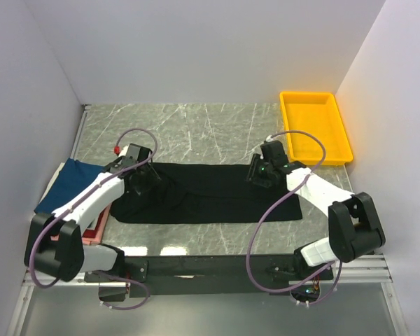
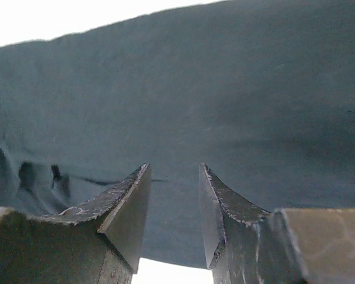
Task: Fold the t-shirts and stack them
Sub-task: Fold the tshirt
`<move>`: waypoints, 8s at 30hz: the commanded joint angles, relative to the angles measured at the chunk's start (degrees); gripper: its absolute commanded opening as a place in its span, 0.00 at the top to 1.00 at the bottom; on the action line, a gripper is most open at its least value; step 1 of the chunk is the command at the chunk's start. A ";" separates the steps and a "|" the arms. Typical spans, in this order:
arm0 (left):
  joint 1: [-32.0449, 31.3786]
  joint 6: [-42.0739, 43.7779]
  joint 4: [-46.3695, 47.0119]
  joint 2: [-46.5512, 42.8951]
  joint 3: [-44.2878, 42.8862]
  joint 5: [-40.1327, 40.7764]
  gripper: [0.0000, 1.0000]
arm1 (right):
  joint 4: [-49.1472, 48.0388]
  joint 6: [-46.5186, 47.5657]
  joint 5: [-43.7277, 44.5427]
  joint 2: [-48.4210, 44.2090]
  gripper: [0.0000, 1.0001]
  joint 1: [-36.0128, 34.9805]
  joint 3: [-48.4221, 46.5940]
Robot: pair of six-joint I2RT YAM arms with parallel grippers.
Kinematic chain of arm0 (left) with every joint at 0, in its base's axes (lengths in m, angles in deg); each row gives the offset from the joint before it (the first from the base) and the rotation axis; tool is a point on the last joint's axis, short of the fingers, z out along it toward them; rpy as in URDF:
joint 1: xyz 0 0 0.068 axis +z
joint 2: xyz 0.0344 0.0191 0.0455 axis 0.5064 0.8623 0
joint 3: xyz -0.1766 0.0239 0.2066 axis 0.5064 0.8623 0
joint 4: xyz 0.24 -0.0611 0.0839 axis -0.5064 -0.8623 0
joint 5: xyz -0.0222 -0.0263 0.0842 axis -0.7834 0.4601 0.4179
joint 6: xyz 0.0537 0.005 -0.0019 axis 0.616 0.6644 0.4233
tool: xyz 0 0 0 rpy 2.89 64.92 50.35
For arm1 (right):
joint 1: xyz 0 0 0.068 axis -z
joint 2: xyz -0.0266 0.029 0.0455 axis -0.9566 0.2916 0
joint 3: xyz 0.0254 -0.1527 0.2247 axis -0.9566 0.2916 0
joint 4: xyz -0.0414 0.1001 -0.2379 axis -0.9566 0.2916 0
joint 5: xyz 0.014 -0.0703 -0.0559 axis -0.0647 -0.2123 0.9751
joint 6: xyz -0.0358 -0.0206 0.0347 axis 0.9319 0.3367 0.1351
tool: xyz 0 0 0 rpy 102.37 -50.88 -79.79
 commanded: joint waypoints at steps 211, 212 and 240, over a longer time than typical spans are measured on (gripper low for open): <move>-27.85 -14.79 -15.38 -16.51 4.06 12.47 0.26 | -27.03 -22.25 -8.98 17.09 1.00 -27.12 2.84; -27.41 -16.02 -15.82 -17.22 4.41 13.09 0.28 | -27.03 -22.16 -9.07 17.27 1.00 -27.12 2.75; -14.13 -16.38 4.74 -12.66 18.04 14.58 0.56 | -27.21 -20.23 -11.36 19.29 1.00 -27.03 0.37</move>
